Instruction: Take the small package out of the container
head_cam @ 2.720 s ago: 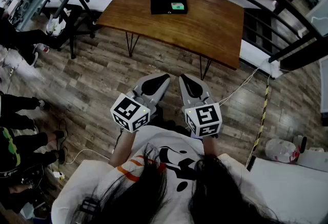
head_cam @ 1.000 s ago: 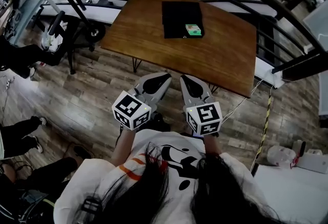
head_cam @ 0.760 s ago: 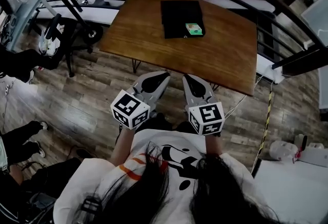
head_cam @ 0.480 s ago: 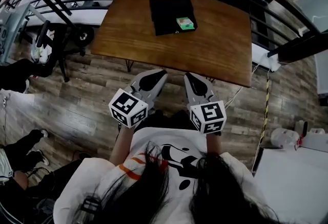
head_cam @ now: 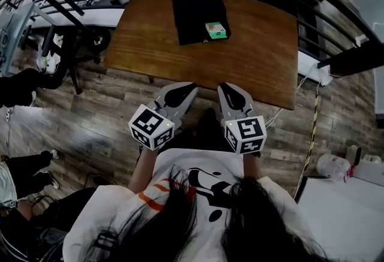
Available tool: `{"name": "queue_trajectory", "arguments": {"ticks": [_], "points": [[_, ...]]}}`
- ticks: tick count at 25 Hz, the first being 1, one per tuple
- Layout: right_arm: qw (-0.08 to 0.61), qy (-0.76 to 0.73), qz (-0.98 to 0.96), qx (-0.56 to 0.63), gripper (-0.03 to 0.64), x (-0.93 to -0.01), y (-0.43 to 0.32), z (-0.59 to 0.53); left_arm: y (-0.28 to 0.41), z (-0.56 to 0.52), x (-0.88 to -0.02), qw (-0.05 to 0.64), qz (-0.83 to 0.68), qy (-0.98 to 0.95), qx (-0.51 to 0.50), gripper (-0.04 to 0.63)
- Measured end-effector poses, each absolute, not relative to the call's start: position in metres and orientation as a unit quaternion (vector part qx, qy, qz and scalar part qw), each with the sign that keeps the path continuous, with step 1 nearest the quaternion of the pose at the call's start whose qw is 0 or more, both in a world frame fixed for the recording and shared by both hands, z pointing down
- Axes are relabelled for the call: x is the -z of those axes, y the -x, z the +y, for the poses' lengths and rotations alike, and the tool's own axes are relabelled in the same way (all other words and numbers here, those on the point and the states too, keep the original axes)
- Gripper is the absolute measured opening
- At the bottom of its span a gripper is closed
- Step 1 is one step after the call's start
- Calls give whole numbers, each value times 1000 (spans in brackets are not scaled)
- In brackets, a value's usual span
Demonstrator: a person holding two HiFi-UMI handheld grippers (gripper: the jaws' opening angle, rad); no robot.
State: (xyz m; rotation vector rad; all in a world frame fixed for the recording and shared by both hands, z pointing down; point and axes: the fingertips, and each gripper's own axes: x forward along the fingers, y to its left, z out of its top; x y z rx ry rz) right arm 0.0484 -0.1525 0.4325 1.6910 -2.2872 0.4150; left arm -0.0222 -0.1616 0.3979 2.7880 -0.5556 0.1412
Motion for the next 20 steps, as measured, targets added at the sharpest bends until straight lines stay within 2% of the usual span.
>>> {"name": "queue_trajectory", "arguments": {"ticks": [11, 20], "points": [[150, -536, -818, -144, 64, -446, -100, -250, -29, -249, -404, 153, -243, -957, -47, 0], [204, -499, -832, -134, 106, -485, -132, -308, -62, -292, -415, 156, -261, -950, -64, 0]]}}
